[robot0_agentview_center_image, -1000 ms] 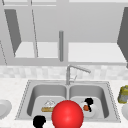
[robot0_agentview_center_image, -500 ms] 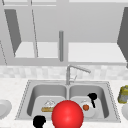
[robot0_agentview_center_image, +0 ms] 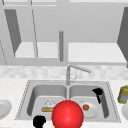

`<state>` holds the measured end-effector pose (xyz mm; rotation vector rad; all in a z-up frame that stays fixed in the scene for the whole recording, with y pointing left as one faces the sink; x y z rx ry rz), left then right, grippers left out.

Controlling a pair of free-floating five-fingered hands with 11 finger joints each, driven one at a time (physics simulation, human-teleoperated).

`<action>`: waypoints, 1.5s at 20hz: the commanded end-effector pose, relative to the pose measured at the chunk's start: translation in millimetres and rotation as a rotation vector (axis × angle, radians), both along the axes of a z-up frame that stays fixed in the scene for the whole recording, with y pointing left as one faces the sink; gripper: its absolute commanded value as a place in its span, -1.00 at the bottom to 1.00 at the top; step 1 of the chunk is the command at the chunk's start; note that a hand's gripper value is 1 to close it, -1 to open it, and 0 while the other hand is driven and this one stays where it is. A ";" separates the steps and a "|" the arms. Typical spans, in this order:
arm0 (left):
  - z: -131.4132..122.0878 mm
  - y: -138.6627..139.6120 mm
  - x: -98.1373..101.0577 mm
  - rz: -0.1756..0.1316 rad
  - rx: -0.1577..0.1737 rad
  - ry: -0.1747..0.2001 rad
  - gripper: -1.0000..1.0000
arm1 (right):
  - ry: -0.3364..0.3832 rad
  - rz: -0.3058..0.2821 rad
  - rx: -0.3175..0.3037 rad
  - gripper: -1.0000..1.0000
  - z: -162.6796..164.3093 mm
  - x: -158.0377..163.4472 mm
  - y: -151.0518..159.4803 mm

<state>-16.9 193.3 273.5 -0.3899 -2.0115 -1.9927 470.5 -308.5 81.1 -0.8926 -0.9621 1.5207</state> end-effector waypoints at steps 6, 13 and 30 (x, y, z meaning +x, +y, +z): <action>0.0 0.0 0.0 0.000 0.000 0.000 0.00 | 0.001 -0.011 0.009 -1.00 64.2 -0.2 -44.5; 0.0 0.0 0.0 0.000 0.000 0.000 0.00 | 0.002 -0.016 0.016 -1.00 115.1 -0.3 -81.0; 0.0 0.0 0.0 0.000 0.000 0.000 0.00 | 0.031 -0.004 0.058 -1.00 167.9 2.8 -173.4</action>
